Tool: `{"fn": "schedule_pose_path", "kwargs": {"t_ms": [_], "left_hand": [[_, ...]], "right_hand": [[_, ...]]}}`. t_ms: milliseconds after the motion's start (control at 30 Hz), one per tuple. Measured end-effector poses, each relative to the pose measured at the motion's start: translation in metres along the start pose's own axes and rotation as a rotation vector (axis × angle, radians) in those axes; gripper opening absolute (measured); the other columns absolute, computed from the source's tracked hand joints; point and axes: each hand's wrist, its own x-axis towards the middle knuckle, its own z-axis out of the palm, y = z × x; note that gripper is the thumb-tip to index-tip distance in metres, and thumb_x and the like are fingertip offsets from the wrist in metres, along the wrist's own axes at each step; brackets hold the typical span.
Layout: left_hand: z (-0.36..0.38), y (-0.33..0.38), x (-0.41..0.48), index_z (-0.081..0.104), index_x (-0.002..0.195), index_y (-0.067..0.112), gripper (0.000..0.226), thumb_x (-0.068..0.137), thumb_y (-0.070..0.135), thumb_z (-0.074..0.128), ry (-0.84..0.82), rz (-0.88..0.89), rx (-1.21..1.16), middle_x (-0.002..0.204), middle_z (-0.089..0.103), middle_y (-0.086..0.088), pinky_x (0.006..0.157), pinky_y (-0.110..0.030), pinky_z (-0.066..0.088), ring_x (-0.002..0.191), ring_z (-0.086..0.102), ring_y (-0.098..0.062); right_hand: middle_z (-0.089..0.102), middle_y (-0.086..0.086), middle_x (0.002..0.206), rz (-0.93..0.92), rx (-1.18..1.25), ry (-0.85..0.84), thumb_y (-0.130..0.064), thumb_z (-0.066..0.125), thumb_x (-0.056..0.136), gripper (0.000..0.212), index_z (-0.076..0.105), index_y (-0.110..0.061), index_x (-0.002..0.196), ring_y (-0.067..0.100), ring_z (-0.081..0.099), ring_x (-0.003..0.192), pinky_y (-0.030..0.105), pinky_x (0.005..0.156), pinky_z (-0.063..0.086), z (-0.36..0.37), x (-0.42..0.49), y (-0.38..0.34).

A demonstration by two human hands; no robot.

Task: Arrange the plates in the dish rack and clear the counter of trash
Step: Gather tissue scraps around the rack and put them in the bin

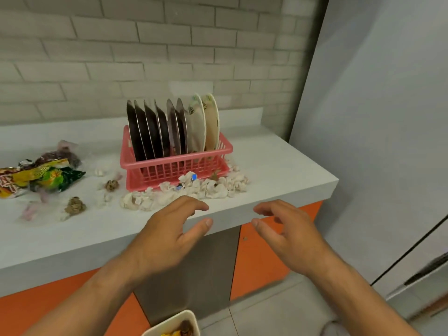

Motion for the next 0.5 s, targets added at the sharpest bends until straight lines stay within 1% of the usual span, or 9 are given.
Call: {"fn": "schedule_pose_path", "kwargs": {"t_ms": [100, 200, 300, 367, 433, 500], "left_hand": [[0.003, 0.000, 0.015, 0.052, 0.114, 0.044, 0.042, 0.087, 0.069, 0.033, 0.000, -0.028, 0.022, 0.115, 0.049, 0.031, 0.091, -0.020, 0.044, 0.109, 0.047, 0.006], [0.006, -0.007, 0.039, 0.053, 0.114, 0.043, 0.044, 0.084, 0.066, 0.032, 0.002, -0.061, 0.029, 0.115, 0.049, 0.031, 0.087, -0.017, 0.043, 0.106, 0.048, 0.007], [0.017, -0.023, 0.072, 0.056, 0.115, 0.040, 0.035, 0.089, 0.058, 0.039, 0.030, -0.045, 0.040, 0.114, 0.052, 0.029, 0.086, -0.019, 0.044, 0.104, 0.049, 0.006], [0.024, -0.034, 0.096, 0.058, 0.114, 0.039, 0.029, 0.092, 0.052, 0.045, 0.048, -0.034, 0.031, 0.113, 0.054, 0.028, 0.084, -0.017, 0.043, 0.103, 0.050, 0.007], [0.027, -0.040, 0.122, 0.059, 0.113, 0.038, 0.026, 0.093, 0.048, 0.047, 0.051, -0.017, 0.044, 0.111, 0.054, 0.028, 0.084, -0.015, 0.043, 0.103, 0.050, 0.007], [0.026, -0.042, 0.146, 0.060, 0.113, 0.037, 0.025, 0.094, 0.046, 0.048, 0.041, 0.004, 0.067, 0.110, 0.055, 0.028, 0.087, -0.017, 0.044, 0.103, 0.051, 0.007]], "right_hand": [[0.058, -0.028, 0.109, 0.017, 0.024, 0.007, -0.039, 0.057, 0.093, 0.026, 0.063, -0.030, 0.117, -0.013, 0.048, 0.109, 0.012, 0.087, 0.044, -0.004, 0.012, 0.013], [0.059, -0.027, 0.106, 0.039, 0.068, 0.000, -0.035, 0.058, 0.094, 0.022, 0.064, -0.029, 0.114, -0.010, 0.052, 0.106, 0.015, 0.088, 0.046, -0.001, 0.034, 0.027], [0.061, -0.024, 0.107, 0.042, 0.049, -0.020, -0.035, 0.057, 0.095, 0.022, 0.065, -0.028, 0.114, -0.008, 0.054, 0.104, 0.018, 0.090, 0.047, 0.003, 0.061, 0.045], [0.061, -0.022, 0.108, 0.045, 0.023, -0.031, -0.035, 0.055, 0.095, 0.021, 0.064, -0.029, 0.114, -0.006, 0.055, 0.104, 0.020, 0.090, 0.048, 0.002, 0.083, 0.057], [0.062, -0.022, 0.107, 0.051, -0.007, -0.033, -0.036, 0.055, 0.095, 0.021, 0.065, -0.029, 0.112, -0.005, 0.055, 0.102, 0.022, 0.090, 0.049, -0.004, 0.107, 0.069], [0.062, -0.021, 0.105, 0.059, -0.031, -0.029, -0.037, 0.054, 0.095, 0.021, 0.065, -0.028, 0.112, -0.004, 0.056, 0.101, 0.023, 0.090, 0.049, -0.010, 0.129, 0.078]]}}
